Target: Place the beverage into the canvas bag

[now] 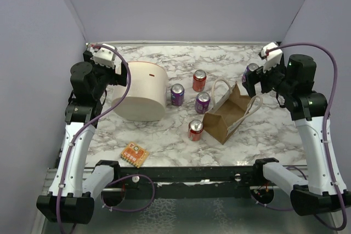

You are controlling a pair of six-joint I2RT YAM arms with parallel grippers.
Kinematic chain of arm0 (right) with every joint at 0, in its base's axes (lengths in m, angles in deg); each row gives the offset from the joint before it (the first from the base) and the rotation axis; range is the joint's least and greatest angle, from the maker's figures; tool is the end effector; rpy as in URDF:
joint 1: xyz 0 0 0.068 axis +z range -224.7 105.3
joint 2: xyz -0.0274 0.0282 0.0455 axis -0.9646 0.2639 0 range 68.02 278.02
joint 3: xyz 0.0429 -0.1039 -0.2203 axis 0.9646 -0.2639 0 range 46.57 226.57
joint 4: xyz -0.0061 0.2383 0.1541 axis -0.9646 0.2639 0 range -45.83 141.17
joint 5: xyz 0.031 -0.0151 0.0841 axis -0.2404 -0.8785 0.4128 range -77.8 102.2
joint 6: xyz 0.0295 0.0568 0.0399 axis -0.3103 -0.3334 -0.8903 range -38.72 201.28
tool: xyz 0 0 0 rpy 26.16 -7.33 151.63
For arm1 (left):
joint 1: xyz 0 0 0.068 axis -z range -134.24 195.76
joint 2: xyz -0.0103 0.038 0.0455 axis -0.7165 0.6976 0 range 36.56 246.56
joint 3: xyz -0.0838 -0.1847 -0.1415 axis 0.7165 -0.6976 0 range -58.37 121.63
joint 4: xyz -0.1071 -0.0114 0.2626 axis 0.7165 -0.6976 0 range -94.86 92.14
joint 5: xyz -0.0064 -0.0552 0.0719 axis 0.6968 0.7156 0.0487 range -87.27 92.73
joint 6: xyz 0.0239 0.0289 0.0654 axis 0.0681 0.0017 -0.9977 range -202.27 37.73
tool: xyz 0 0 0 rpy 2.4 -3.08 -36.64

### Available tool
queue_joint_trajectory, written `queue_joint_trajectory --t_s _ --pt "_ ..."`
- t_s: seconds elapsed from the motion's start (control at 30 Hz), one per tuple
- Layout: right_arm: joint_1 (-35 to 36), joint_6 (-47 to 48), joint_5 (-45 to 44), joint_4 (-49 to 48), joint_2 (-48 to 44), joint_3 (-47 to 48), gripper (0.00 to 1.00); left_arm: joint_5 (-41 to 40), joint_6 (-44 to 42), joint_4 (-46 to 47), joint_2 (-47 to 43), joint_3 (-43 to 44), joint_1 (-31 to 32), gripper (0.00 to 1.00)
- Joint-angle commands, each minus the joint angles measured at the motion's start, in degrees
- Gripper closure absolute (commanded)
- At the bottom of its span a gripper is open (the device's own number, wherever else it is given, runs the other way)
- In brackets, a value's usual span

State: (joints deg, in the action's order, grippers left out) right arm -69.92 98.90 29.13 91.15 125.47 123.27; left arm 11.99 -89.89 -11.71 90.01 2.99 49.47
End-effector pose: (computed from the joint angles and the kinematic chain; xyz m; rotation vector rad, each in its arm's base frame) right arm 0.2431 0.0388 0.3962 -0.5726 1.9539 0.1628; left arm 0.2712 -0.0279 0.3865 0.2858 1.6490 -0.0837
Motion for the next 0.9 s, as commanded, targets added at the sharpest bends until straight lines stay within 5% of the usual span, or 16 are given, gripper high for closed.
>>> queue_joint_trajectory --t_s 0.0,0.37,0.87 --pt "-0.32 -0.69 -4.99 1.30 0.70 -3.81 0.01 2.06 -0.42 0.19 0.71 0.42 -0.43 0.01" --pt "-0.29 7.99 -1.40 -0.68 6.68 -8.38 0.06 3.47 -0.44 0.29 1.59 -0.19 -0.45 0.01" --pt "-0.04 16.09 2.09 -0.08 24.54 -3.60 0.37 4.12 -0.37 -1.03 1.68 1.23 -0.45 0.01"
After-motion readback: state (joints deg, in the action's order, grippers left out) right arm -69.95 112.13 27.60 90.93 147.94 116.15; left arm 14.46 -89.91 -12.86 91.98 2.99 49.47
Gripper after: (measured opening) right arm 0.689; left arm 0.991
